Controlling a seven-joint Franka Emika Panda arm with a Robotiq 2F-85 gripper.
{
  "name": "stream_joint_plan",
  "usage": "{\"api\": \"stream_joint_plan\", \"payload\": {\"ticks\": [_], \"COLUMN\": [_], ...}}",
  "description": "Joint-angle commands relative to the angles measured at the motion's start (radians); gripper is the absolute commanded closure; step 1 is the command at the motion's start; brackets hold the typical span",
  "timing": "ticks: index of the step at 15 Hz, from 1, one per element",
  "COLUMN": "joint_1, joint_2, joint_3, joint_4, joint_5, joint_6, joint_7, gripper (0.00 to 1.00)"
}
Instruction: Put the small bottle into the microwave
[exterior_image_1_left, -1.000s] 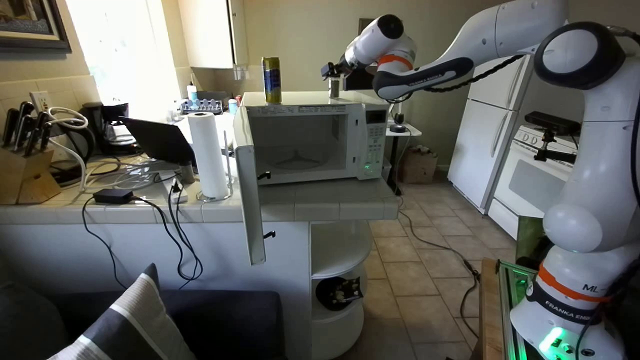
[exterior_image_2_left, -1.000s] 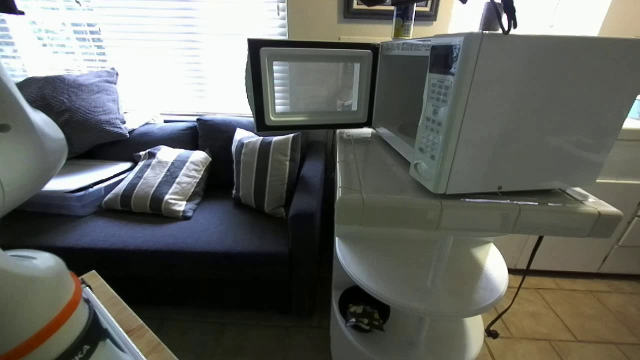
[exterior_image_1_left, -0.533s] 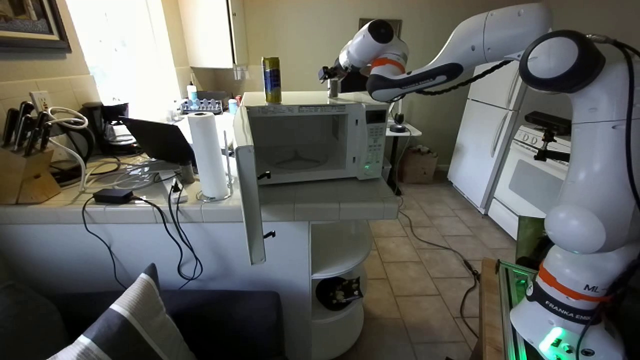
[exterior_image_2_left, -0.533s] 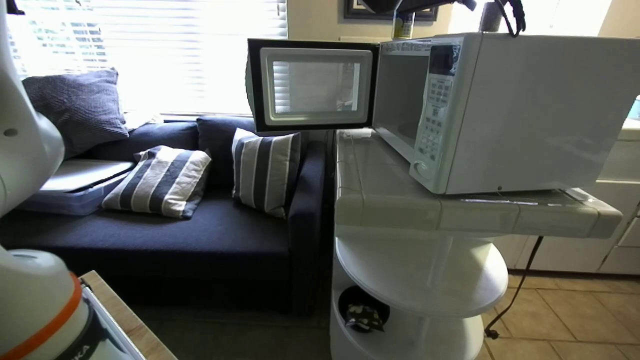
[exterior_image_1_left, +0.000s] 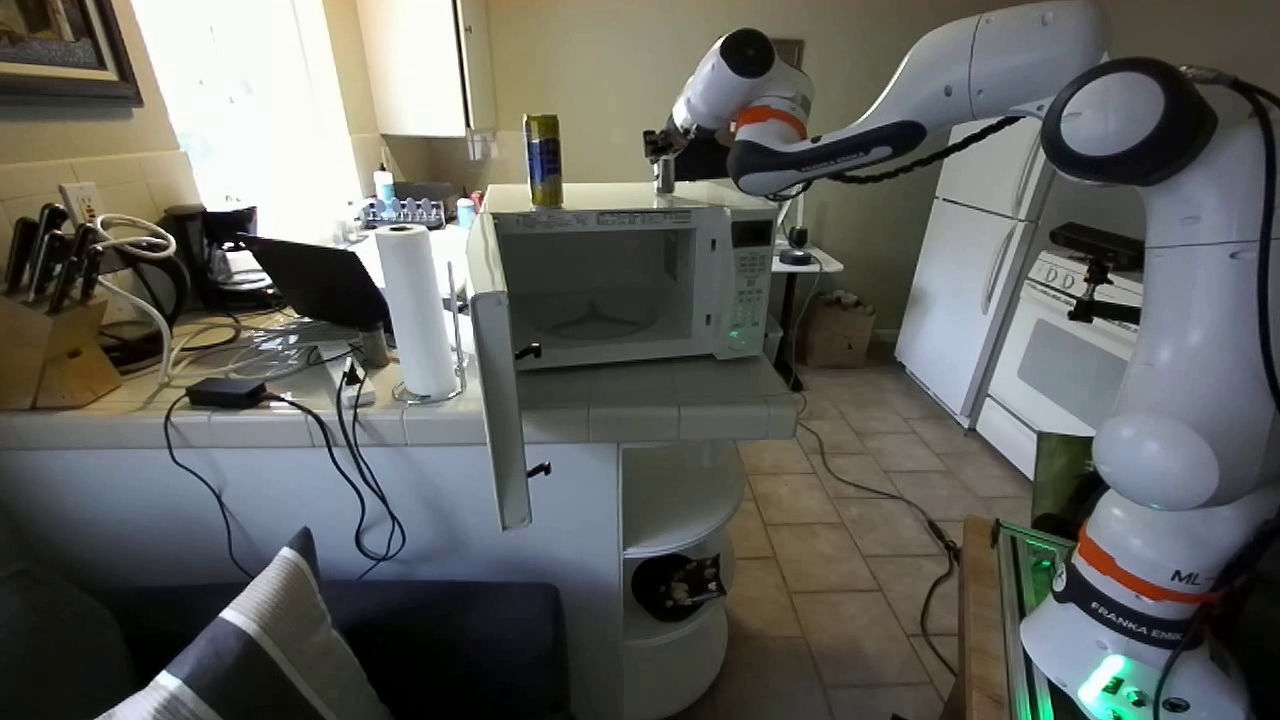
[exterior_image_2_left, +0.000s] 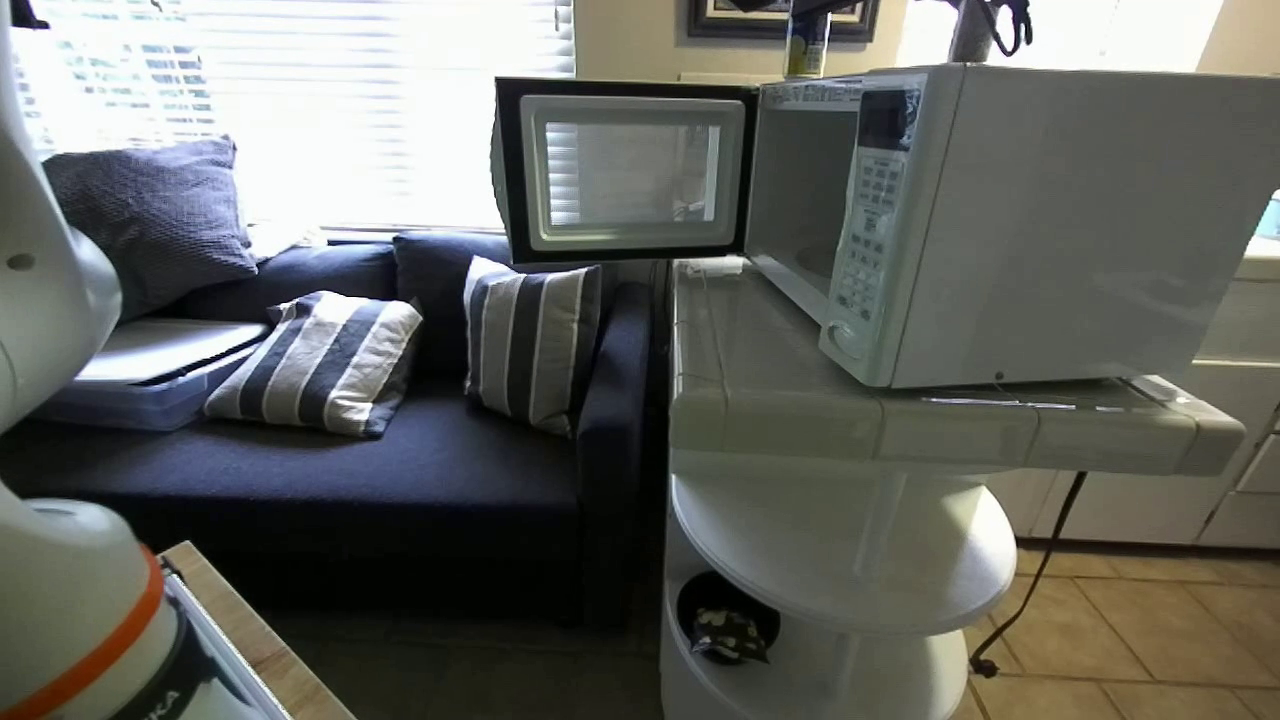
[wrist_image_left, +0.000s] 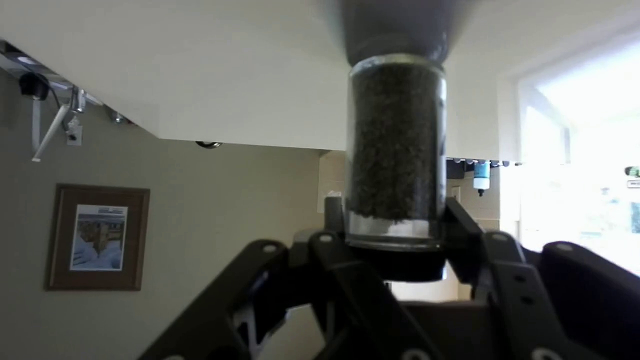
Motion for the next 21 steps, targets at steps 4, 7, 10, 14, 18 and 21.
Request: {"api": "stream_joint_plan", "payload": {"ticks": [4, 7, 10, 14, 18, 21], "joint_1": [0.001, 0.023, 0.331, 0.512, 0.611, 0.634], "joint_2": [-0.242, -0.378, -0.475, -0.509, -0.434, -0.352], "joint_3": [0.041, 0.064, -0.159, -0.187, -0.224, -0.249], "joint_4": [-0.230, -0.356, -0.446, -0.503, -0.523, -0.540], "joint_5": [0.091, 0.076, 0.019, -0.010, 0.004, -0.066], "joint_6": [-0.026, -0.052, -0.167, -0.412, -0.389, -0.382], "joint_7": [0.140, 0.259, 0.419, 0.539, 0.594, 0.676], "gripper": [0.75, 0.75, 0.75, 0.75, 0.75, 0.75]}}
